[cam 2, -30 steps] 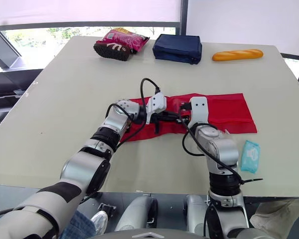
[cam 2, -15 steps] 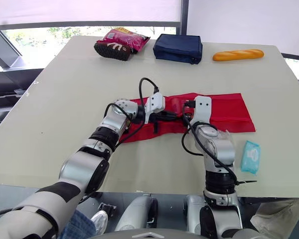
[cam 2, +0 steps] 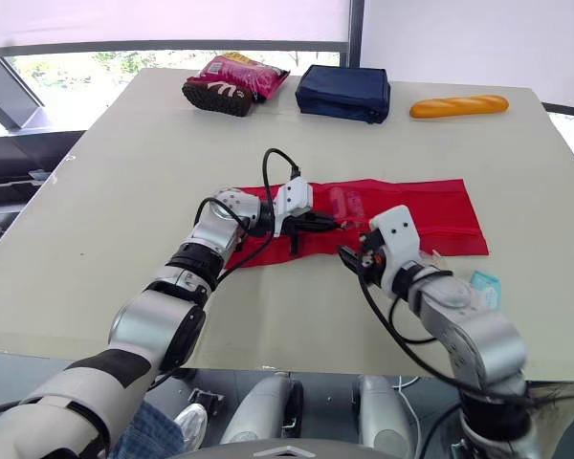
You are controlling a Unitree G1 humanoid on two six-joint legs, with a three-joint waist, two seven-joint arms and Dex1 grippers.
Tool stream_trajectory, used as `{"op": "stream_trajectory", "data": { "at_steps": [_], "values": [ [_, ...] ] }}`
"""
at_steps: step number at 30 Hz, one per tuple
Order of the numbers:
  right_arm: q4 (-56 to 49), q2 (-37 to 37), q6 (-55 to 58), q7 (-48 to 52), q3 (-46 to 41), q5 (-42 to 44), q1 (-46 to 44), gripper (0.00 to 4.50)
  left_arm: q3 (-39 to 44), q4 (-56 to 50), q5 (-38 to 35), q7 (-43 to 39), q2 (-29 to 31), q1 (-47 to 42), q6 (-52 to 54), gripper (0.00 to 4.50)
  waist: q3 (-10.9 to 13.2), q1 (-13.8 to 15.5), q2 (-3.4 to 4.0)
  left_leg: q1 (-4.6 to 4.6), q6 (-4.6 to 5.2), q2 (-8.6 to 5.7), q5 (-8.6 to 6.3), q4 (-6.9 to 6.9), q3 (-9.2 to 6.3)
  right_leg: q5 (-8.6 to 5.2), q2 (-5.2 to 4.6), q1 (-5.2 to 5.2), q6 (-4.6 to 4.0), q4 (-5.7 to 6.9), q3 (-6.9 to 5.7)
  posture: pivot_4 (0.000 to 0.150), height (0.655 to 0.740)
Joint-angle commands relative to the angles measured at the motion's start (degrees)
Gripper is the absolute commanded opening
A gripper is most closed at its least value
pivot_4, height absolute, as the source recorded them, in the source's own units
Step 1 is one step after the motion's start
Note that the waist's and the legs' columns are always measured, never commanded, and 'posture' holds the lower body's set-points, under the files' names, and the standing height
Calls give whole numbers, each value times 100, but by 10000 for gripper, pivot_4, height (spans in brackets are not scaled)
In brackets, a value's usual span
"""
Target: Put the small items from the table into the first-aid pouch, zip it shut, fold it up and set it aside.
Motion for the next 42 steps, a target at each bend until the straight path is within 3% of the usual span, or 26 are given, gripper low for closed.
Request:
{"op": "stream_trajectory", "data": {
  "at_steps": [1,5,8,10,11,16,22,27,32,36,42],
  "values": [
    [-719,-512,-1047,885,-834,336,992,27125,120,-134,-102,23,89,13,-45,0,0,5,-1,0,0,-1,0,1,-1,0,0,1,1,-1,-1,1500,7164],
    [-620,-940,-1931,1800,-2435,741,2335,27125,127,-42,-91,48,119,-2,-97,0,0,6,-1,9,0,2,0,2,0,-5,1,10,10,-1,-2,1500,7164],
    [-246,-992,-2467,2392,-3667,1265,3005,33916,141,-13,-103,78,101,-22,-99,0,-1,-6,-1,16,0,9,0,2,12,-10,3,11,21,-3,2,1500,7164],
    [73,-1041,-2865,2953,-4540,1544,3528,42879,148,4,-103,83,94,-23,-108,0,0,15,0,16,0,9,0,1,6,-11,5,12,21,-2,-1,1500,7164],
    [210,-1069,-3057,3219,-4866,1639,3756,44866,150,19,-100,83,91,-24,-113,0,0,24,0,17,0,8,0,0,5,-12,5,13,21,-2,-1,1500,7164],
    [650,-1064,-3525,4174,-6169,2268,4883,44866,147,122,-72,54,54,-42,-174,0,-1,28,1,16,0,8,-1,-3,8,-12,3,12,21,-6,3,1500,7164],
    [821,-1139,-3663,4433,-6672,2663,5453,44866,144,232,-53,27,11,-94,-229,0,0,18,1,18,-1,13,-1,-3,12,-13,1,12,23,-9,2,1500,7164],
    [1025,-1397,-3712,4419,-6597,2560,5455,44866,126,285,-35,-15,-31,-120,-279,0,0,34,0,14,-1,12,-1,-3,14,-14,-1,12,24,-14,3,1500,7164],
    [1263,-1730,-3938,4365,-5931,2037,5024,44866,124,271,-17,-30,-52,-128,-307,0,0,54,-1,14,-1,10,-1,-3,14,-14,-2,11,23,-15,2,1500,7164],
    [1497,-2095,-4057,4384,-5186,1696,4418,44866,128,255,-7,-10,-64,-135,-319,0,0,75,4,13,0,7,-1,-2,14,-13,-2,11,23,-12,5,1500,7164],
    [2622,-3045,-4501,4459,-3386,575,2704,44866,108,168,17,66,-108,-146,-319,0,1,29,-1,17,1,2,-1,5,22,-5,-3,12,26,-9,14,1500,7164]
  ]
}}
